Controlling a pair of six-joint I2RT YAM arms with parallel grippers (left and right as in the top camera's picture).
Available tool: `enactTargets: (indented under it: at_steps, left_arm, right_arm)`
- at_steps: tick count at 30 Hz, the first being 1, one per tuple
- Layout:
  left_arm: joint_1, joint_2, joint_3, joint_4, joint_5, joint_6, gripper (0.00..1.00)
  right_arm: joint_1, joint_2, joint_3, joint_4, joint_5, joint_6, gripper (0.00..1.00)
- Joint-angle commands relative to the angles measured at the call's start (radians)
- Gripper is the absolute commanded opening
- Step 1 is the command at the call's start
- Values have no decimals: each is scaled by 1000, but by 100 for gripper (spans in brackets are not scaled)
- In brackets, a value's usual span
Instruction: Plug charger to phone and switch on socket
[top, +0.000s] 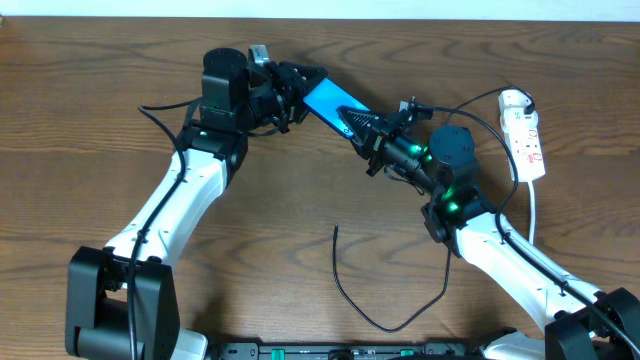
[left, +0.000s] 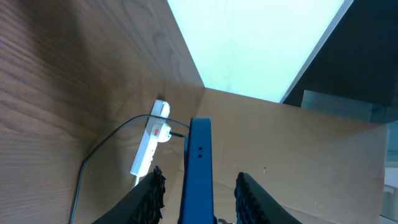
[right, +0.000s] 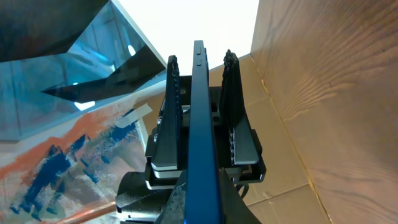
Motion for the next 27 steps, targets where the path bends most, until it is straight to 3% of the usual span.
enactTargets:
  at_steps: [1,17,27]
  left_arm:
    - [-5,-22,33,1,-14,2,38]
    - [-5,-22,33,1,-29,-63,39]
    - [-5,-22,33,2,-39,-63,33]
  right_arm:
    - [11,-6,14,16,-7,-28,1]
    - [11,-6,14,8,1,-50,1]
    - [12,-6,14,8,1,-49,1]
